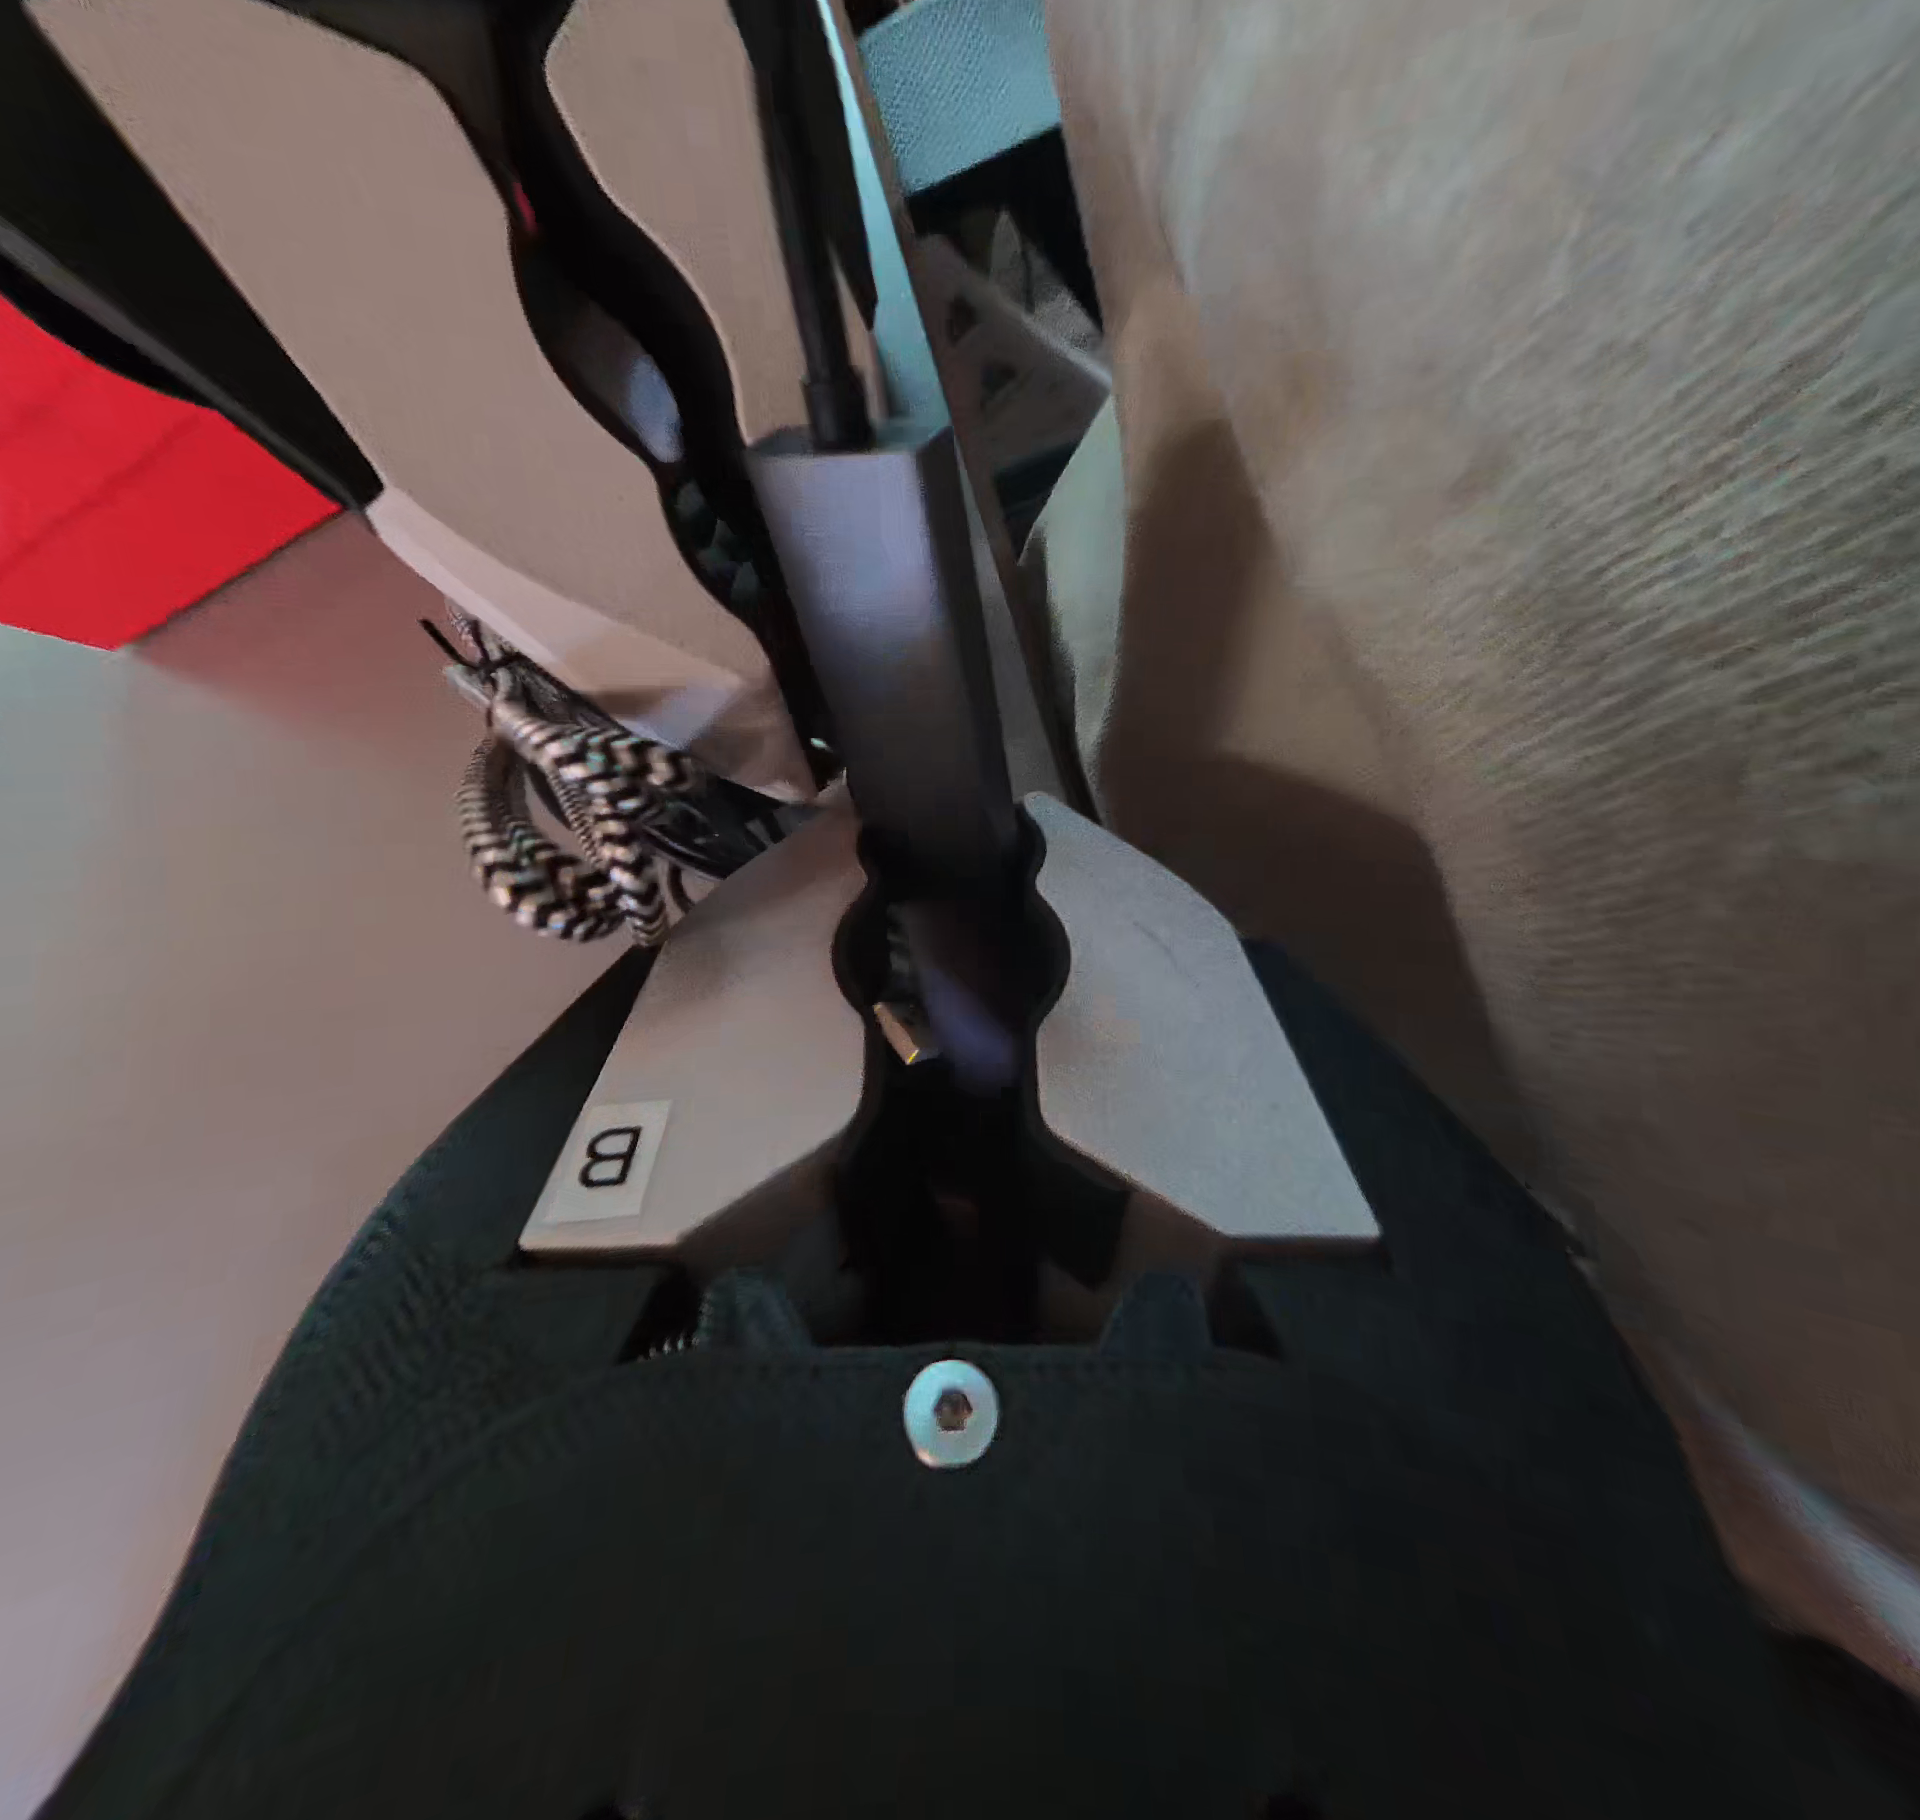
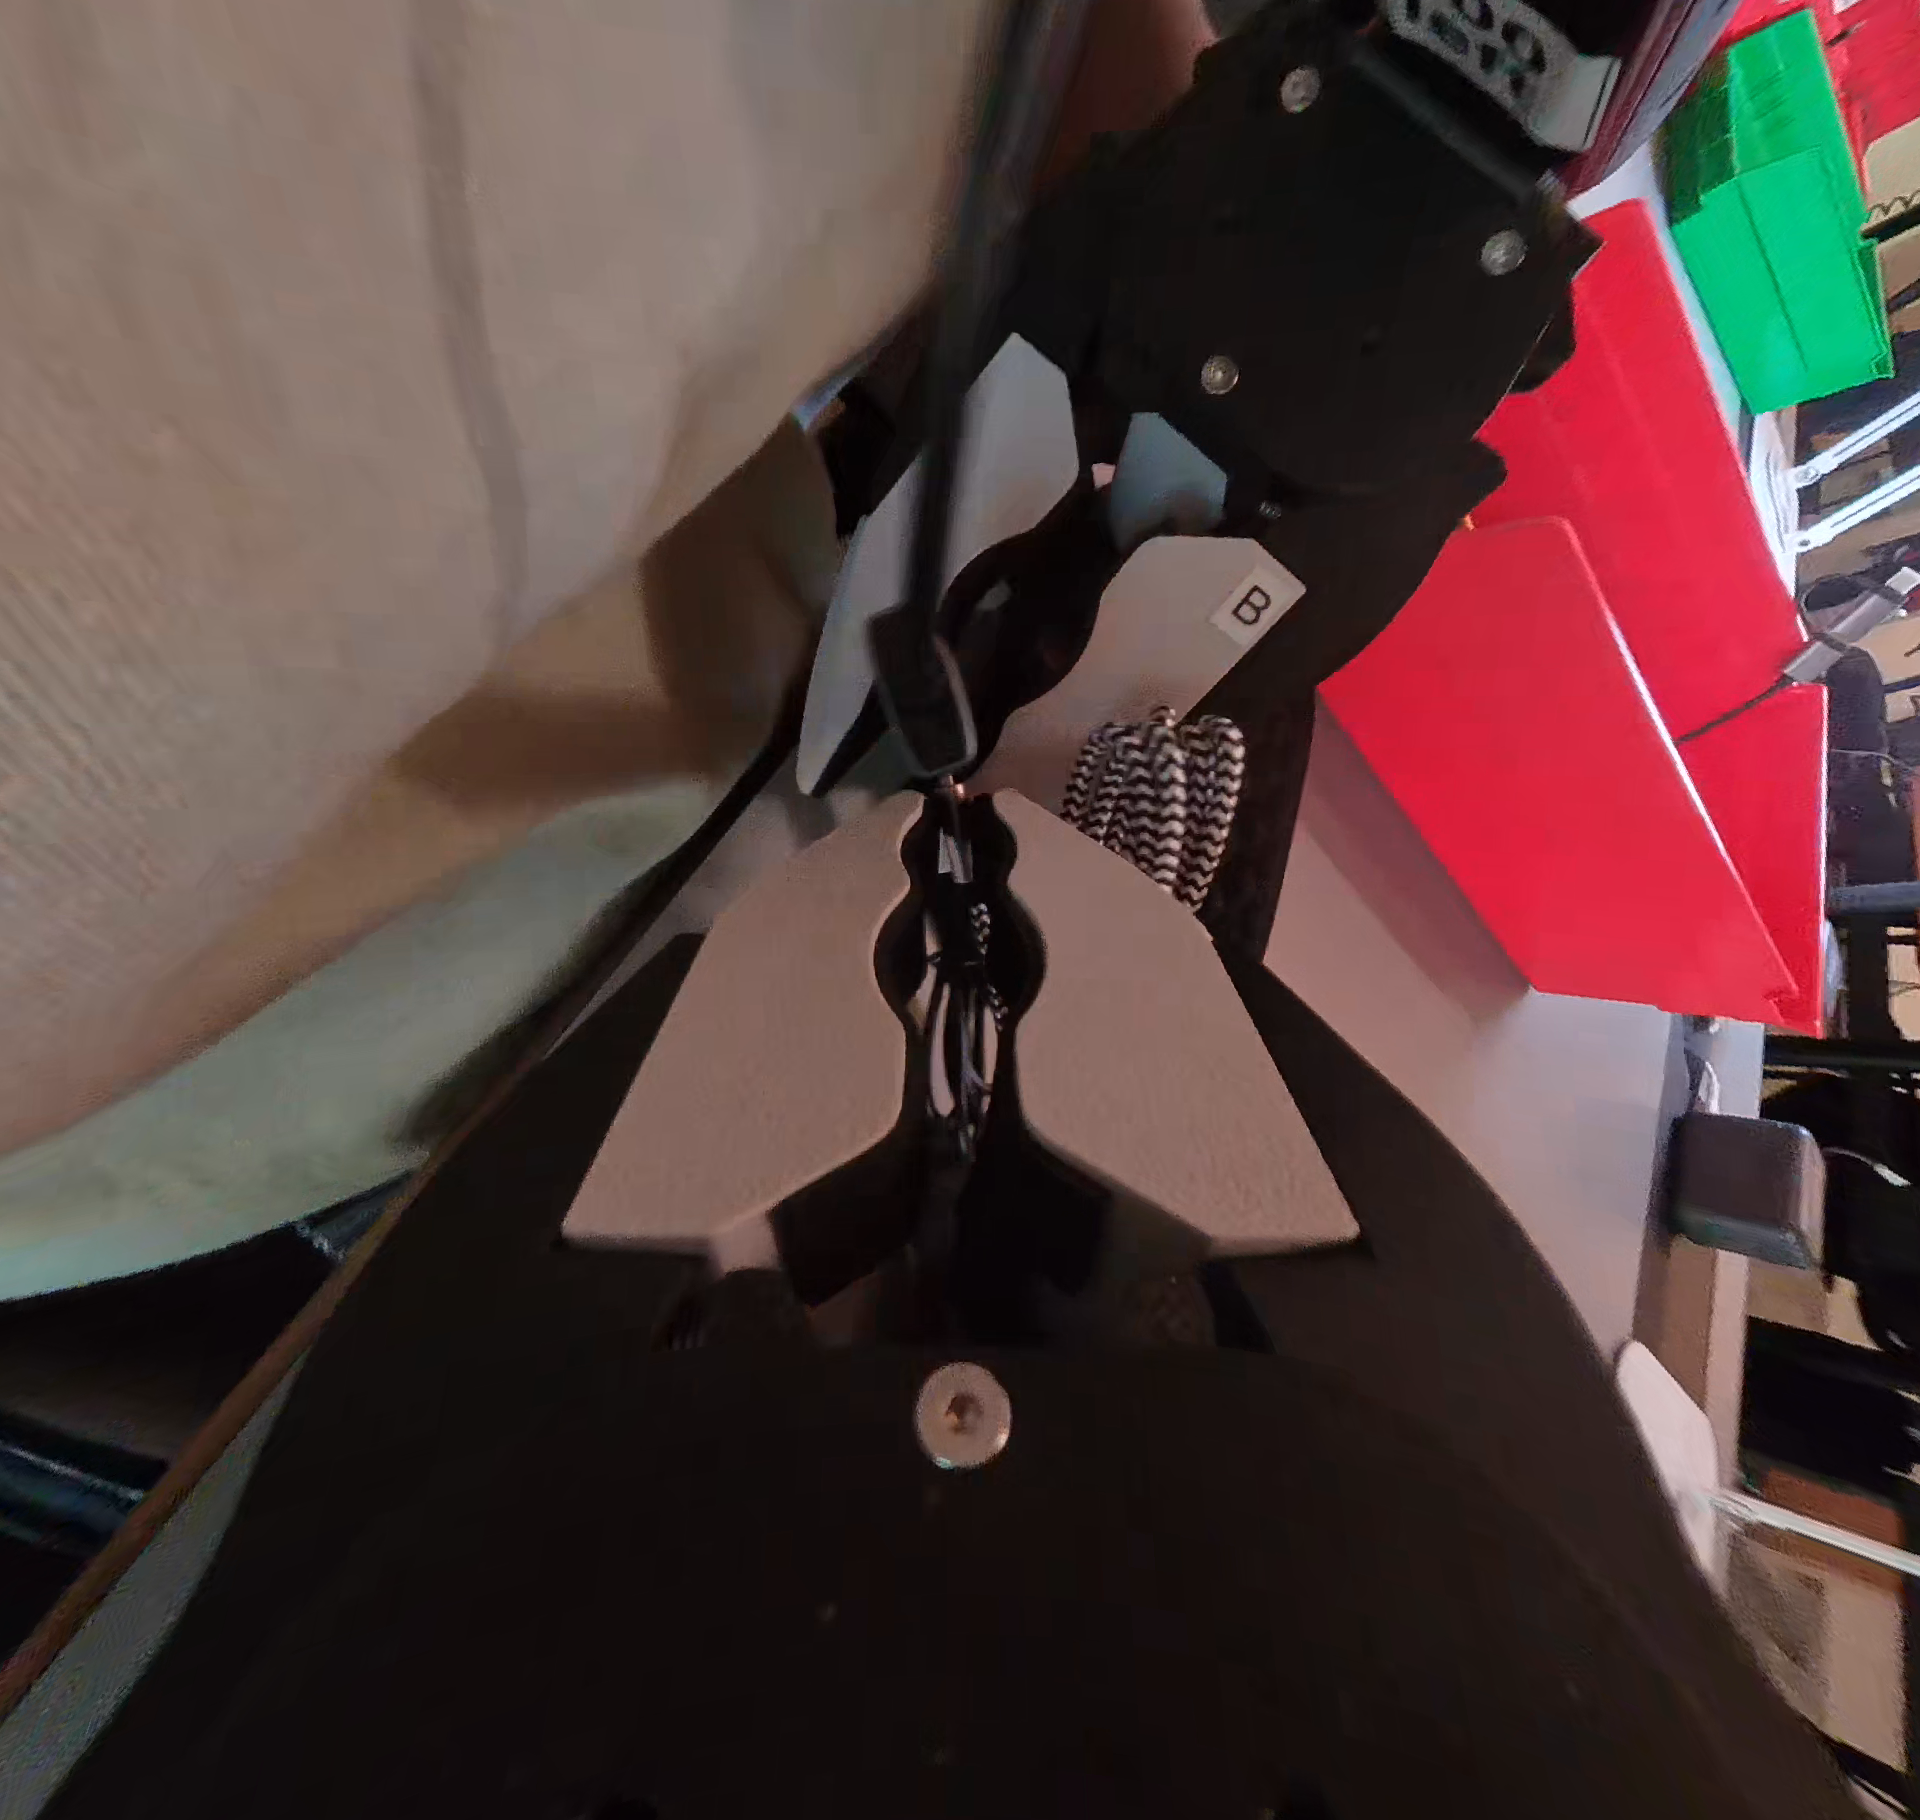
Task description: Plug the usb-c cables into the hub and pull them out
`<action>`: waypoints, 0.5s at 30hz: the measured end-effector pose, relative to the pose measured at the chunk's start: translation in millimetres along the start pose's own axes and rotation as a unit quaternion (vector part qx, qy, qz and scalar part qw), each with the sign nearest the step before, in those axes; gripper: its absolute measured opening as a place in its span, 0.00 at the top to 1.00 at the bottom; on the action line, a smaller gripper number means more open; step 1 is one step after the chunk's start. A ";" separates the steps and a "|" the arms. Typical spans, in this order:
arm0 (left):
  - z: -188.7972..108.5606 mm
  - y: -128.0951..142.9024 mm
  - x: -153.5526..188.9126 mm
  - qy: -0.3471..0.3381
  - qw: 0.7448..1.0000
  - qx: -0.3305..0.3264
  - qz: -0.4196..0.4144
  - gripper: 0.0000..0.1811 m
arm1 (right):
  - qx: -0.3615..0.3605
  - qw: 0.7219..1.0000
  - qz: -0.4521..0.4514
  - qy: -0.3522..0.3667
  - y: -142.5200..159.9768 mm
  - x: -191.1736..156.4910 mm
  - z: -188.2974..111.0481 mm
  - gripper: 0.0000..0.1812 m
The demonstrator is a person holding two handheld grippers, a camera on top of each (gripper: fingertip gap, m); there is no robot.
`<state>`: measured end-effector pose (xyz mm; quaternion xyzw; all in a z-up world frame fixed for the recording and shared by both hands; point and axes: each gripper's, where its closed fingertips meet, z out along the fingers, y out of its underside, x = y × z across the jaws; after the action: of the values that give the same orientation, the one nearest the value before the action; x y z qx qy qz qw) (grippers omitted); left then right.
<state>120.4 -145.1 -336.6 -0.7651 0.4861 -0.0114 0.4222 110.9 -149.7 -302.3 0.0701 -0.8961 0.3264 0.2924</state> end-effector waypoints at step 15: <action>12.6 -0.2 4.5 0.015 0.999 0.029 0.001 0.91 | -0.028 0.992 0.105 0.064 16.9 -9.6 -4.7 0.96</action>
<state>128.4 -140.4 -346.4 -0.7518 0.4925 -0.0367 0.4370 115.7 -134.2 -314.1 -0.0533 -0.8865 0.3342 0.3155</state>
